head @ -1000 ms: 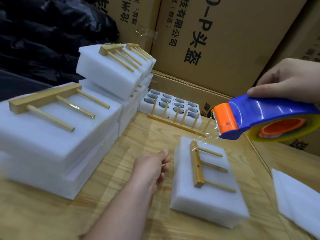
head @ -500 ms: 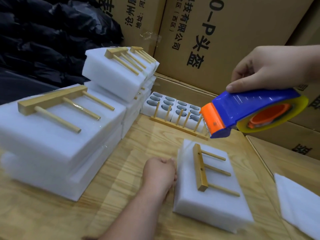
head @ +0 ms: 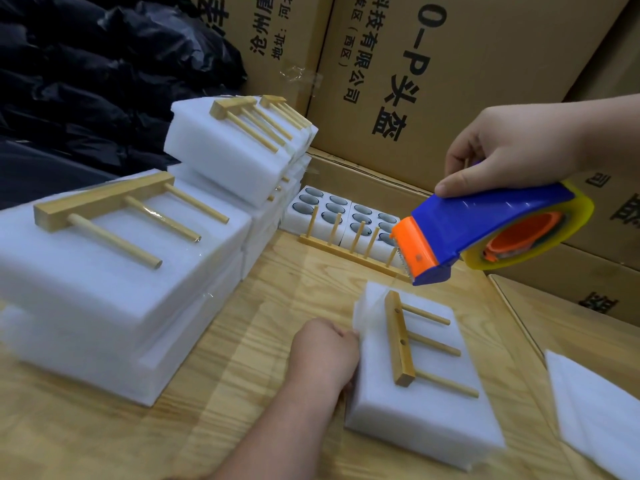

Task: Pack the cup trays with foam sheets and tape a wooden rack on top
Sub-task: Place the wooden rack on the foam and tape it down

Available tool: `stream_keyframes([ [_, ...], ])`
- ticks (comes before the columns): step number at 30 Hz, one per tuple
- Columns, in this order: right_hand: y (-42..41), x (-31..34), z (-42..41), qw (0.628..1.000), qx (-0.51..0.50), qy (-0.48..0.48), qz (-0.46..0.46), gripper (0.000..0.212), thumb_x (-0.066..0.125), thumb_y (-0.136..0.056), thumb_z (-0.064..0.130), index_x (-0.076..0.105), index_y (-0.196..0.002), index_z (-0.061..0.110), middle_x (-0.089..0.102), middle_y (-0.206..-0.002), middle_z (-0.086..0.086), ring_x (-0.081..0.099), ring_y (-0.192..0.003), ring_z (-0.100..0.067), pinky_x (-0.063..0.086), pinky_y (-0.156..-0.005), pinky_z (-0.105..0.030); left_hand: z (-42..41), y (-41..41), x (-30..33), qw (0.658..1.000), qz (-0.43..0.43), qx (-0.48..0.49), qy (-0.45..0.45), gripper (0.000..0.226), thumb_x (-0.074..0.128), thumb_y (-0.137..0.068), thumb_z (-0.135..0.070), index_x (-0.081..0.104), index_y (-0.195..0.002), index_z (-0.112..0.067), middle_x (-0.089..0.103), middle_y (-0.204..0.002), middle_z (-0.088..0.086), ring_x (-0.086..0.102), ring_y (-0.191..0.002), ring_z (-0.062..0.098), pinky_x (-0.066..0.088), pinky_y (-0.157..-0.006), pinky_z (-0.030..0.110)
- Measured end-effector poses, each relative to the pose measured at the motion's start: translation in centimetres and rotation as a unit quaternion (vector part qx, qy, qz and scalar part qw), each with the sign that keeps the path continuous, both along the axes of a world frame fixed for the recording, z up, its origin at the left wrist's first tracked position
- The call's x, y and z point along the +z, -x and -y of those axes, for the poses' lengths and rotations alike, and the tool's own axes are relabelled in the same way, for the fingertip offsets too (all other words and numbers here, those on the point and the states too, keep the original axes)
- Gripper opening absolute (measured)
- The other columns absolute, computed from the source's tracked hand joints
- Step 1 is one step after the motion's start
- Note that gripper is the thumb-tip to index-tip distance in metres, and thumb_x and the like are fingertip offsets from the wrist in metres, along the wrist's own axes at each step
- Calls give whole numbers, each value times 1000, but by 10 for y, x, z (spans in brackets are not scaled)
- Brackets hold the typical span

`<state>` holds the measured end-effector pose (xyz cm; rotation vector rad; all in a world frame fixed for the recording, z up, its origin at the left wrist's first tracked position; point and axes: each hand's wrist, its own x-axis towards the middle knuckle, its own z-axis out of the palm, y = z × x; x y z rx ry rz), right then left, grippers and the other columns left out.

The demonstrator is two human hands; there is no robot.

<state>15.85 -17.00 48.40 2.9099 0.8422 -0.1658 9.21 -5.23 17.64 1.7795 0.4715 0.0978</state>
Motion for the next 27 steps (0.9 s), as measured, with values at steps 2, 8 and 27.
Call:
stream_keyframes([
  [2,-1,0,2,1000,-4,-3,0,55,61,-62,71,71,-92,25,75,-72,7,74,-66,-10,55,-56,-24,1,0,0,1000,2,8,-22,24,63,-88,-34,58,-69,-18,73,-71,8,72,-66,29,61,-67,39],
  [8,-3,-3,9,1000,-7,-11,3,57,59,-62,72,71,-90,24,75,-71,7,73,-65,-9,51,-51,-20,-1,-2,-5,995,10,28,-93,23,65,-85,-39,58,-102,-26,70,-92,-4,71,-86,21,57,-75,30],
  [27,-20,-77,124,971,-81,-208,-90,44,63,-67,71,77,-85,33,77,-82,-1,73,-74,-17,55,-68,-35,18,-35,63,933,298,-147,142,57,54,-75,-71,52,-130,-54,61,-133,-26,53,-125,-12,43,-101,14],
])
